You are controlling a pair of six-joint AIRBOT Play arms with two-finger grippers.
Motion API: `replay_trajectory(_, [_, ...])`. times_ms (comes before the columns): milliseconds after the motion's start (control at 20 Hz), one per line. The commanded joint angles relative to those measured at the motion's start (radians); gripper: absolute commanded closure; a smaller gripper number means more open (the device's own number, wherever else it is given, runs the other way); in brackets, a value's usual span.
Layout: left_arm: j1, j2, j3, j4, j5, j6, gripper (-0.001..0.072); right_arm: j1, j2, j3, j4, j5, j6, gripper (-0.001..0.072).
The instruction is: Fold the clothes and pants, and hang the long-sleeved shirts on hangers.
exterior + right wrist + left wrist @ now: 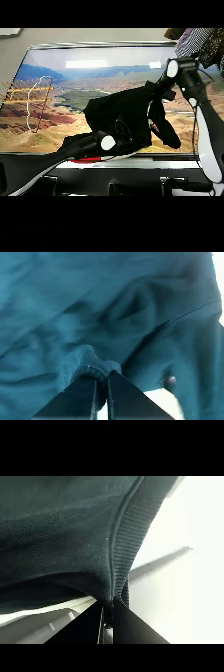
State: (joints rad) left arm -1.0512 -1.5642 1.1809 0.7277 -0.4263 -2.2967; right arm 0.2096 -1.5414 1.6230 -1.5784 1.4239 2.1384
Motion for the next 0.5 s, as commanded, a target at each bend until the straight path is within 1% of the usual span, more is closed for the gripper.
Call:
replay_trajectory(0, [0.057, -0.076, 0.011, -0.006, -0.001, -0.001, 0.0669, 0.002, -0.076, 0.005, -0.057, -0.013, -0.042, 0.0669])
replay_trajectory(100, [0.092, -0.107, 0.011, -0.006, -0.003, 0.003, 0.067, 0.021, -0.104, 0.005, -0.027, -0.037, -0.041, 0.0669])
replay_trajectory(250, [0.123, -0.134, 0.011, -0.006, -0.033, 0.011, 0.0669, 0.085, -0.151, 0.005, -0.034, -0.076, -0.04, 0.0669])
replay_trajectory(350, [0.13, -0.135, 0.011, -0.002, -0.066, 0.021, 0.067, 0.116, -0.183, 0.005, -0.049, -0.093, -0.001, 0.0669])
replay_trajectory(450, [0.132, -0.135, 0.01, -0.001, -0.097, 0.017, 0.0669, 0.137, -0.199, 0.005, -0.05, -0.113, 0.004, 0.0669])
